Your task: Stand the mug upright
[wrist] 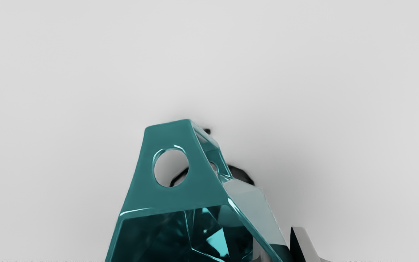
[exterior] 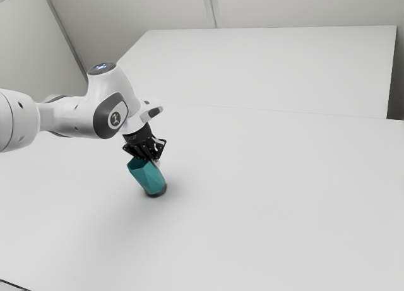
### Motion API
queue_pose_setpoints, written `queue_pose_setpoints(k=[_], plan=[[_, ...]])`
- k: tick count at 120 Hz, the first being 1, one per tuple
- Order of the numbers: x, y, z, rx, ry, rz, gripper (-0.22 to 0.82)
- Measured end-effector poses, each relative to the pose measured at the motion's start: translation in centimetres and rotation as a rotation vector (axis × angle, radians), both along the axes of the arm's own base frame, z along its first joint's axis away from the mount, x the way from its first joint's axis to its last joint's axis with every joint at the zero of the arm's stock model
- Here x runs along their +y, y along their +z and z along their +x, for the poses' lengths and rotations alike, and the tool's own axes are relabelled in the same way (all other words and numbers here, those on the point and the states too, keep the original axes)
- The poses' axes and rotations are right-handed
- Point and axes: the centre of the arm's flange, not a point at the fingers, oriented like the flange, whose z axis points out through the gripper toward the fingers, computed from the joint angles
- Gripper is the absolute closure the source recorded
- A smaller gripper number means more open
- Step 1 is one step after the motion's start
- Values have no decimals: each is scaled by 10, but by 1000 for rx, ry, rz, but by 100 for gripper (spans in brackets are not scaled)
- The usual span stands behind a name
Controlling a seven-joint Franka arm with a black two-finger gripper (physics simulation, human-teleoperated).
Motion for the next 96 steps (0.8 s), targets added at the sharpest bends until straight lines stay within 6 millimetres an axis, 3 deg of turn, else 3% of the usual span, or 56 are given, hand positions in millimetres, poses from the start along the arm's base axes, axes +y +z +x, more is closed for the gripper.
queue_pose_setpoints(k=[34,65,96], plan=[[-1,-7,-1,24,15,-1,77],[-3,-4,0,36,20,-29,29],[-4,25,9,20,19,-50,8]])
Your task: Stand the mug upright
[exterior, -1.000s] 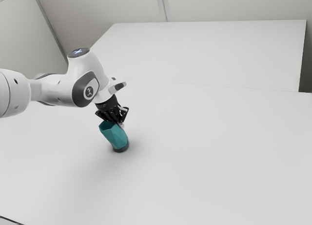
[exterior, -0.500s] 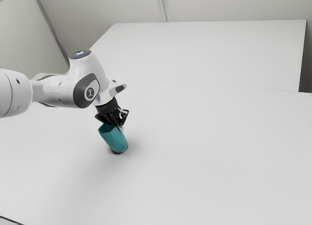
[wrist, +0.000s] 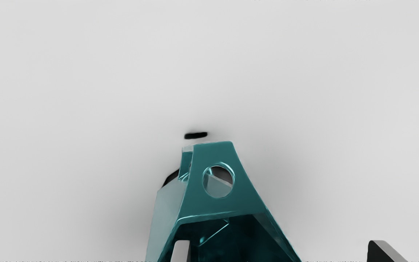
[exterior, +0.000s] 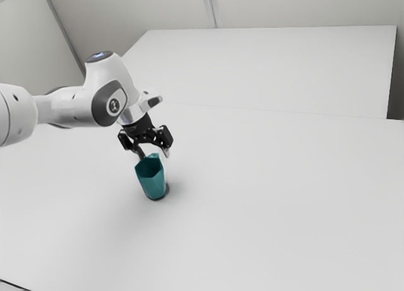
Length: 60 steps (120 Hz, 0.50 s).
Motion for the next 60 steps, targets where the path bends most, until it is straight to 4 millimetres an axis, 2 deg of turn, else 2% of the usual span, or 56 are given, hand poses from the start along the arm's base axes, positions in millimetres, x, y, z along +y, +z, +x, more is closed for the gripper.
queue_pose_setpoints(k=[8,26,34,46,60], plan=[[-1,20,1,-16,-10,-3,6],[-3,111,41,-88,-81,9,3],[-6,142,51,-93,-122,31,2],[-18,173,50,-92,-193,60,1],[-25,195,44,-83,-255,78,1]])
